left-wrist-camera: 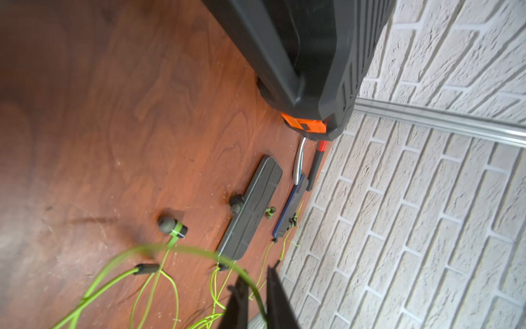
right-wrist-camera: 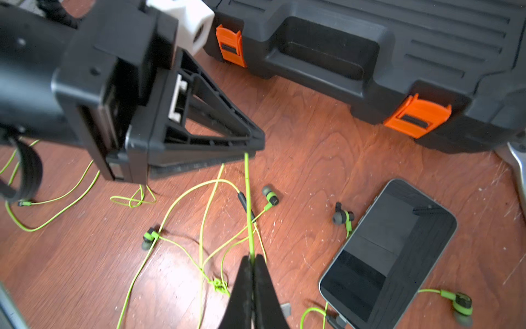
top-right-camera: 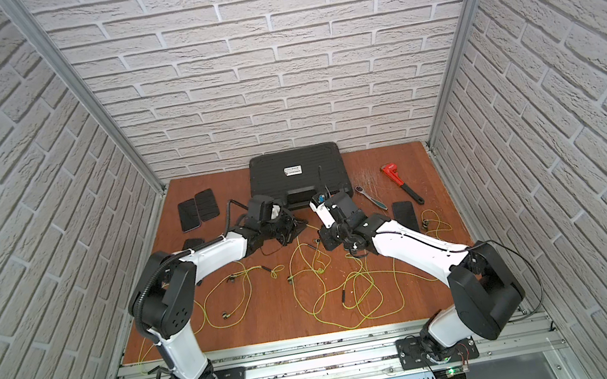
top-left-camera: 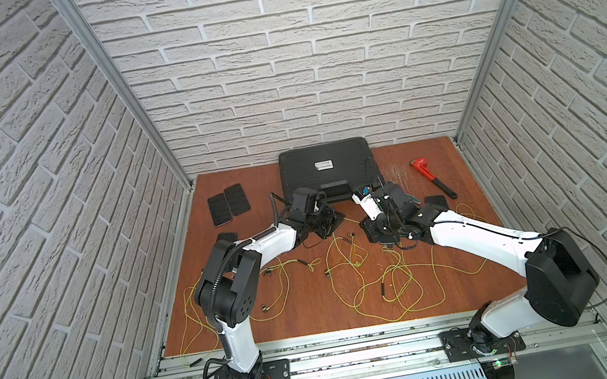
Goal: Plug wired earphones into phones
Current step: Pick up the wired earphone from the center of the board.
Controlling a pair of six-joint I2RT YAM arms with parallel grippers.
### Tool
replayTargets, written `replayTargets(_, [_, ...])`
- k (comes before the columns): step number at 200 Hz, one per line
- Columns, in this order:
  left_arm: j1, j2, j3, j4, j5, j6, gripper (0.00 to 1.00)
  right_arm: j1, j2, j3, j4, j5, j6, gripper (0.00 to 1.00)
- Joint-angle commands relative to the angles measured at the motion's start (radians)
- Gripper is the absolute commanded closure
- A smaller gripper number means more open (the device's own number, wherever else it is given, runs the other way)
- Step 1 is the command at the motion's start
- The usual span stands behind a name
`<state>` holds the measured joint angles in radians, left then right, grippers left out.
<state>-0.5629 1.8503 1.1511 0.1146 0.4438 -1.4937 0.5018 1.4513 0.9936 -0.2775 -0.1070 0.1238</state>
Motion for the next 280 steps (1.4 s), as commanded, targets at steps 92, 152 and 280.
replayTargets(92, [0.031, -0.044, 0.183, -0.141, 0.115, 0.508, 1.00, -0.298, -0.046, -0.014, -0.081, -0.489, 0.077, 0.63])
replayTargets(152, [0.031, -0.050, 0.235, -0.058, 0.310, 0.668, 1.00, -0.366, 0.002, -0.058, 0.022, -0.627, 0.037, 0.74])
replayTargets(280, [0.031, -0.016, 0.263, 0.084, 0.461, 0.672, 1.00, -0.271, 0.155, -0.046, 0.497, -0.842, 0.175, 0.58])
